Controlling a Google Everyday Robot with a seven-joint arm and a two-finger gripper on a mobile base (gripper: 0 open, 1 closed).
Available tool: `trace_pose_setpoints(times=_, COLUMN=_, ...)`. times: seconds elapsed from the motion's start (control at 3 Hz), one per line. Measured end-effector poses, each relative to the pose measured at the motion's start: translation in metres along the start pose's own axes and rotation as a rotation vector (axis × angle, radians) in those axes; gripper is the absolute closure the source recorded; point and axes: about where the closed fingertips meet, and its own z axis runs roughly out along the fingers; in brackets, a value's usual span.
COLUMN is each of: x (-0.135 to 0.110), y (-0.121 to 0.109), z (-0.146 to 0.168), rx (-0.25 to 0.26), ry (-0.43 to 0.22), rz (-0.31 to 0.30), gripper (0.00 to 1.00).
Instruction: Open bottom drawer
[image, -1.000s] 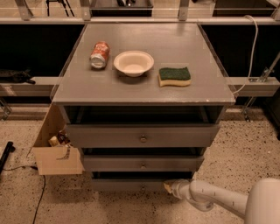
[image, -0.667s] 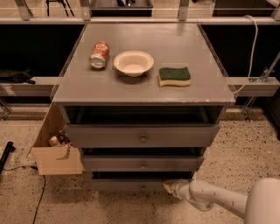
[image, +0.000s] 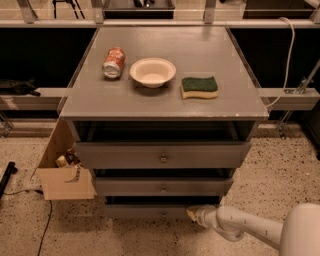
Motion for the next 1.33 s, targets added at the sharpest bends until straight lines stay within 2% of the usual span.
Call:
trace_pose_setpoints(times=0.33, x=-0.013, y=0.000, z=-0.011, rx=0.015, ry=-0.009, rz=-0.016, gripper=0.37)
trace_pose_setpoints(times=0.67, x=-0.045, y=0.004, z=-0.024, rx=0.033, ry=-0.025, rz=-0.048, gripper=0.39)
trace_pose_setpoints(times=1.0, x=-0.052, y=0.003, z=-0.027, rx=0.037, ry=-0.029, rz=-0.056, gripper=0.69)
trace_pose_setpoints(times=1.33, x=-0.050, y=0.004, z=-0.025, rx=0.039, ry=-0.039, rz=-0.041, gripper=0.71)
